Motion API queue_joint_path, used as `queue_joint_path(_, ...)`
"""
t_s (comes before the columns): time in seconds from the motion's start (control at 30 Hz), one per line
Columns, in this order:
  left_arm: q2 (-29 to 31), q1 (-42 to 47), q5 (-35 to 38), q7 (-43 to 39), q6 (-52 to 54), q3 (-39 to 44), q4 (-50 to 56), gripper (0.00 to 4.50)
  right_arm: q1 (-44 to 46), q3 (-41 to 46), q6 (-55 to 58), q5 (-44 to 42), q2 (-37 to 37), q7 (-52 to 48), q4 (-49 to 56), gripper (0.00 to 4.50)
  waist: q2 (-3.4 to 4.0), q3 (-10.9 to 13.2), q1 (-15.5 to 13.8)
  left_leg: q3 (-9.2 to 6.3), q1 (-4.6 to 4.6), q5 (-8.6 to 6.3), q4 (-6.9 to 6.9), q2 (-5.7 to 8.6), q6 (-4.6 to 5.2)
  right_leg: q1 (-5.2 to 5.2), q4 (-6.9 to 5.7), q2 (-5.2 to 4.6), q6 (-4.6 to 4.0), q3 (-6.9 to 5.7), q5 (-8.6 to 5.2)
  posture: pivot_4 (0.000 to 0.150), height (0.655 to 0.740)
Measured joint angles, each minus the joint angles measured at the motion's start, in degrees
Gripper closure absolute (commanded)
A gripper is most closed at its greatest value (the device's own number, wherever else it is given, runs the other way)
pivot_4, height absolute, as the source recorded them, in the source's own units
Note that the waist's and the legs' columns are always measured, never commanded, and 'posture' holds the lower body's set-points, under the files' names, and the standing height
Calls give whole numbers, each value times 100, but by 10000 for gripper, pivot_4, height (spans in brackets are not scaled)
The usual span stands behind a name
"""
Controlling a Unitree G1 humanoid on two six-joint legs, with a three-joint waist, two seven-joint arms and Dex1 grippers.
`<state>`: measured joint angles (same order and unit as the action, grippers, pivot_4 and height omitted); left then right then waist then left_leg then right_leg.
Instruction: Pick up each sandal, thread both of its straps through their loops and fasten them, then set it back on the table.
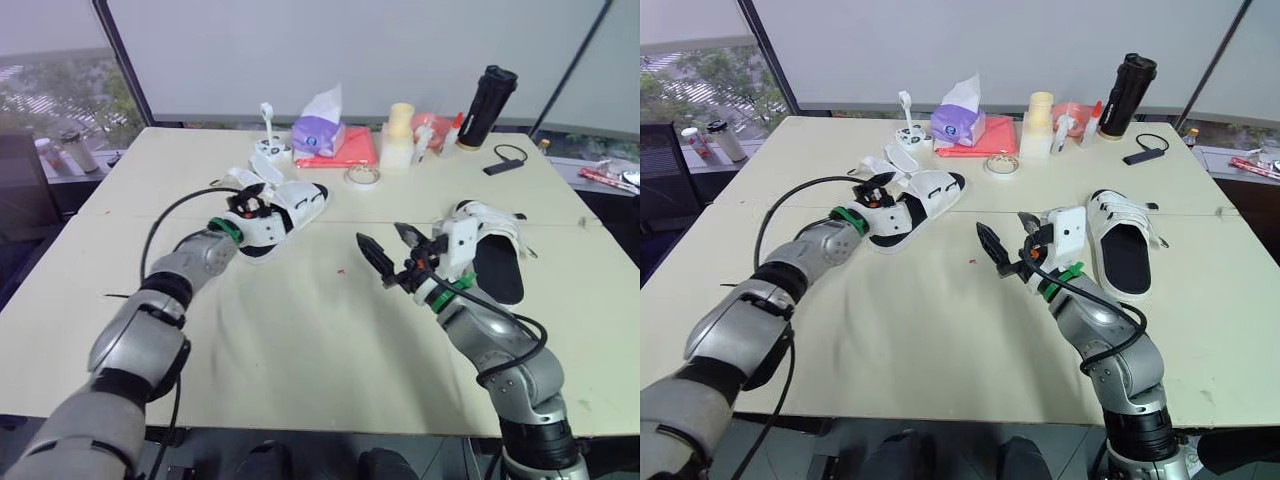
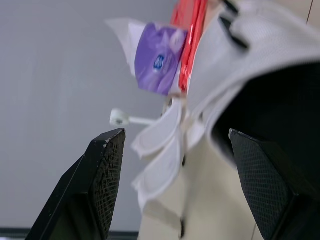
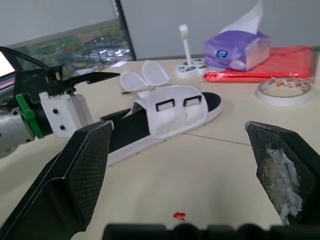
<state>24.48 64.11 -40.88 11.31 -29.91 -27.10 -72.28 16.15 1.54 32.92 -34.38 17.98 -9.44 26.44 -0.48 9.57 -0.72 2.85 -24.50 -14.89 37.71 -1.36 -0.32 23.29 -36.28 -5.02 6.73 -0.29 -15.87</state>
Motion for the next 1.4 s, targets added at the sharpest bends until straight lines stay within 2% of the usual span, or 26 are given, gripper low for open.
queue_joint_path(0.23,-665,432,-183,-110,702,-254,-536,10718,0,69,-2,126,-210,70,-28,0,-1,1,2,1,0,0,3,0,0,1,-4,1,0,0,0,1500,7400)
queue_joint_path(0.47,-846,518,-209,-134,1200,-261,-704,10718,-117,220,1,231,-340,267,81,0,-2,1,4,0,0,0,3,0,-1,3,-8,1,0,0,0,1500,7400)
queue_joint_path(0.5,-857,539,-224,-133,1237,-265,-712,15849,-133,218,4,239,-349,287,97,0,-2,1,3,0,0,0,4,0,-1,3,-8,1,0,0,0,1500,7400)
queue_joint_path(0.53,-865,558,-235,-133,1289,-276,-713,17788,-144,215,12,258,-362,313,113,0,-2,1,4,0,0,0,6,0,0,2,-8,1,0,0,0,1500,7400)
queue_joint_path(0.7,-866,579,-243,-125,1435,-315,-759,42787,-164,168,56,291,-453,380,240,0,-3,1,-1,-1,0,0,11,0,0,2,-13,1,0,0,0,1500,7400)
queue_joint_path(0.73,-860,629,-244,-135,1439,-316,-753,44037,-165,167,56,304,-453,379,247,0,-4,-1,-8,-2,1,0,14,0,0,-2,-13,1,0,0,0,1500,7400)
queue_joint_path(1.4,-776,617,-286,-101,1271,-379,-767,44037,-170,189,56,454,-453,256,219,0,-8,0,4,-3,1,-1,23,0,1,-1,-24,1,0,0,0,1500,7400)
